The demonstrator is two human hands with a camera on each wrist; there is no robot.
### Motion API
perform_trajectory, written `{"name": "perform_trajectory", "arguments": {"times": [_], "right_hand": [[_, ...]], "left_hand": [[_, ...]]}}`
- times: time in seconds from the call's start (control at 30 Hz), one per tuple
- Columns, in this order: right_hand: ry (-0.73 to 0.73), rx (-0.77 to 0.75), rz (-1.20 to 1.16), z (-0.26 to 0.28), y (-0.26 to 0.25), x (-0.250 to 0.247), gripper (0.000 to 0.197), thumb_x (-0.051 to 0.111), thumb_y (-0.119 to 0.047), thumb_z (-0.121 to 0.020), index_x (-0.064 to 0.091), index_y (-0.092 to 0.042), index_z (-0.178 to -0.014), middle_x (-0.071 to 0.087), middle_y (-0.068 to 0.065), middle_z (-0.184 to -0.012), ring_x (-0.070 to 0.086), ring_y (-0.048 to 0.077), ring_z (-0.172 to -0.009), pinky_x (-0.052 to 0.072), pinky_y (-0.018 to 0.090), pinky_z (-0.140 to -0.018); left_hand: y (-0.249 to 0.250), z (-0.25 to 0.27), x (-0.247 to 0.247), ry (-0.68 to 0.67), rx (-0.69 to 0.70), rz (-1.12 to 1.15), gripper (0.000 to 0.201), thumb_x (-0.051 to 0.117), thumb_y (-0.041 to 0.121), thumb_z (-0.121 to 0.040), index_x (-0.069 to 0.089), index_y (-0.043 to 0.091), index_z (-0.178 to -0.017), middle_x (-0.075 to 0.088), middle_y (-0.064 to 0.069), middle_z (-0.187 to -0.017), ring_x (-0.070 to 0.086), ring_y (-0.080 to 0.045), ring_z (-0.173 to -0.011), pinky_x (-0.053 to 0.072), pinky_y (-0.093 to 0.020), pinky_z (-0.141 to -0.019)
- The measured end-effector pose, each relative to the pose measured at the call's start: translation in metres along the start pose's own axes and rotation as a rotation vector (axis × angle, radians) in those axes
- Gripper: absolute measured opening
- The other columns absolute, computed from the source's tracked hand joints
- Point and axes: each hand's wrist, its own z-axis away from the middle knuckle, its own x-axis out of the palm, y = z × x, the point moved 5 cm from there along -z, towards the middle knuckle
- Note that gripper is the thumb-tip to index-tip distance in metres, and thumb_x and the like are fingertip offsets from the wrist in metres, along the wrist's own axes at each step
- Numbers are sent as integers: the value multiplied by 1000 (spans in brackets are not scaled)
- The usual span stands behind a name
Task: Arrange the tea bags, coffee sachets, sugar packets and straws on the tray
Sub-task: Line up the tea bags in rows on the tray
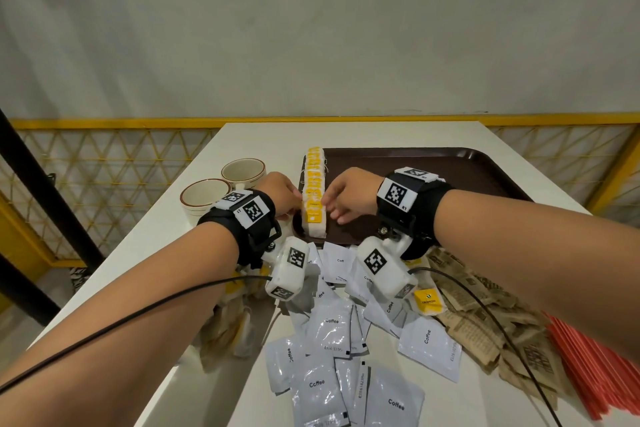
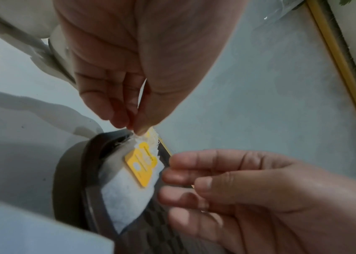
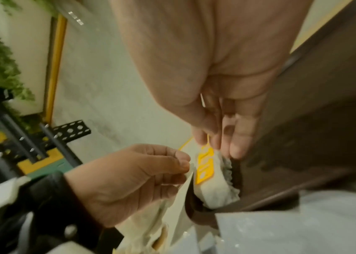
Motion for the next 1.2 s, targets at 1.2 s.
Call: {"name": "perform_trajectory", "arguments": {"times": [1.2], "right_hand": [[76,-181,270,128,50,-58,16,72,-4,-81,67,-15,-91,64,1,-80,57,3,-61,53,23,-63]], "left_hand": [[69,82,94,-275,410,-264,14,68,14,-79,57,22,-81,69,-5,-81,66,-24,-74,55,-36,-69]]}}
